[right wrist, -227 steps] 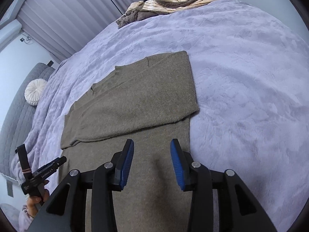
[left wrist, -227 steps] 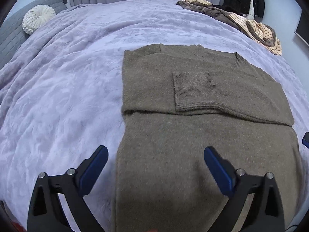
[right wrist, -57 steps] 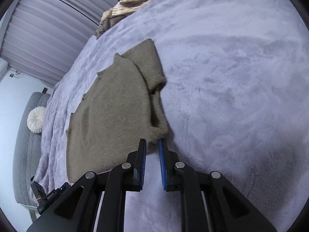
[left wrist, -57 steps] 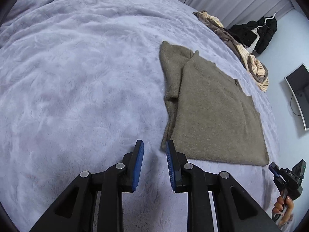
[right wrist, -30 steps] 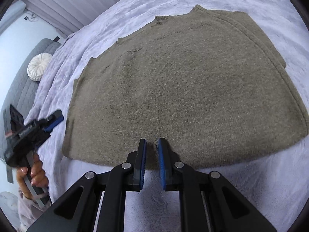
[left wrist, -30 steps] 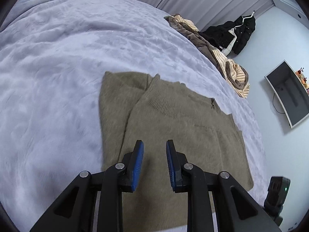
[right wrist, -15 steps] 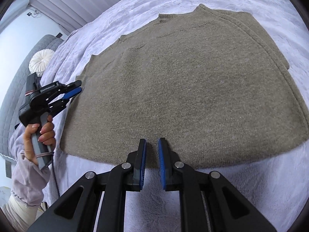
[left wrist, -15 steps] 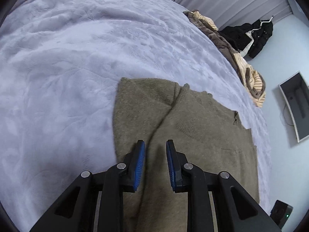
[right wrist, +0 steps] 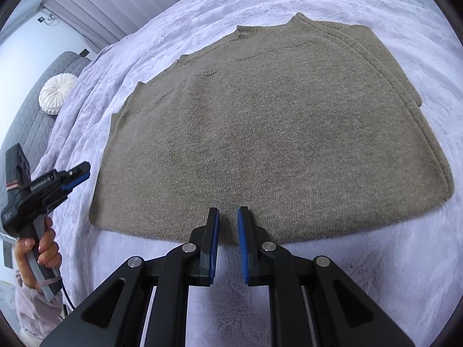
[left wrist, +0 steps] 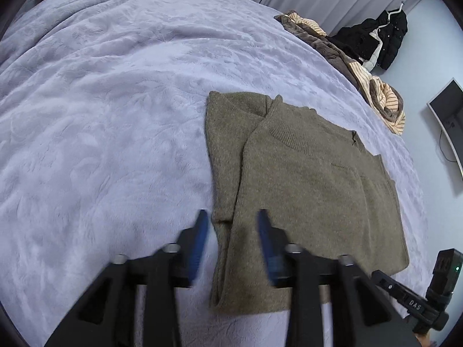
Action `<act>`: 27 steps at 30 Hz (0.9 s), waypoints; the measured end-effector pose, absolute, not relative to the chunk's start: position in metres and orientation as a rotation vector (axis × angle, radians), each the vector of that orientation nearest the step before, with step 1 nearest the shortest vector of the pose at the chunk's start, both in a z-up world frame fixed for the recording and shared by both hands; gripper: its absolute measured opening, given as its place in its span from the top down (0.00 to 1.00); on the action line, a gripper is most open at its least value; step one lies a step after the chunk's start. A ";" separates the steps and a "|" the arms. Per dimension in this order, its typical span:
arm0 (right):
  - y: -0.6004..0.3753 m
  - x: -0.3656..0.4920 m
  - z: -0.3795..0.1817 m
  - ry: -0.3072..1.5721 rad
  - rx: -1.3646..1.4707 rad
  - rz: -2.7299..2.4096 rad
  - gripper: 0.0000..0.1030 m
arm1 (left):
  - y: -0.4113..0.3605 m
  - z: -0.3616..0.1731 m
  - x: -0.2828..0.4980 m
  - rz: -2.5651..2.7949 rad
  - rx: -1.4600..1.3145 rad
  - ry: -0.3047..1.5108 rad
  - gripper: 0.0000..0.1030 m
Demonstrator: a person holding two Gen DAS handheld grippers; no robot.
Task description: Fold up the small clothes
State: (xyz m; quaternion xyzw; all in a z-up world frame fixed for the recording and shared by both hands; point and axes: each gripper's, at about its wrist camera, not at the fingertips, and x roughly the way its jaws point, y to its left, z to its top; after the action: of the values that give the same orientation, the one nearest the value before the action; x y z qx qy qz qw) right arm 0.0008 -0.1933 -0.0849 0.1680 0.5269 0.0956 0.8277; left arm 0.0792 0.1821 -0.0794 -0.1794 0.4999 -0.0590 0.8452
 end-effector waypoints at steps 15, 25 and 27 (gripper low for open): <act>-0.188 -0.025 -0.071 1.123 0.357 0.212 0.52 | 0.183 -0.072 0.042 -0.034 -0.320 0.983 0.01; -0.172 -0.032 -0.077 1.147 0.373 0.243 0.48 | 0.189 -0.090 0.043 -0.059 -0.335 1.049 0.01; -0.166 -0.032 -0.078 1.152 0.369 0.255 0.48 | 0.192 -0.094 0.042 -0.055 -0.341 1.061 0.01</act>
State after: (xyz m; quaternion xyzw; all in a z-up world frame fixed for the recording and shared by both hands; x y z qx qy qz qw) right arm -0.0318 -0.1660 -0.0780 0.1728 0.5401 0.1197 0.8149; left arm 0.0421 0.1918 -0.0943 -0.1618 0.5032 -0.0262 0.8485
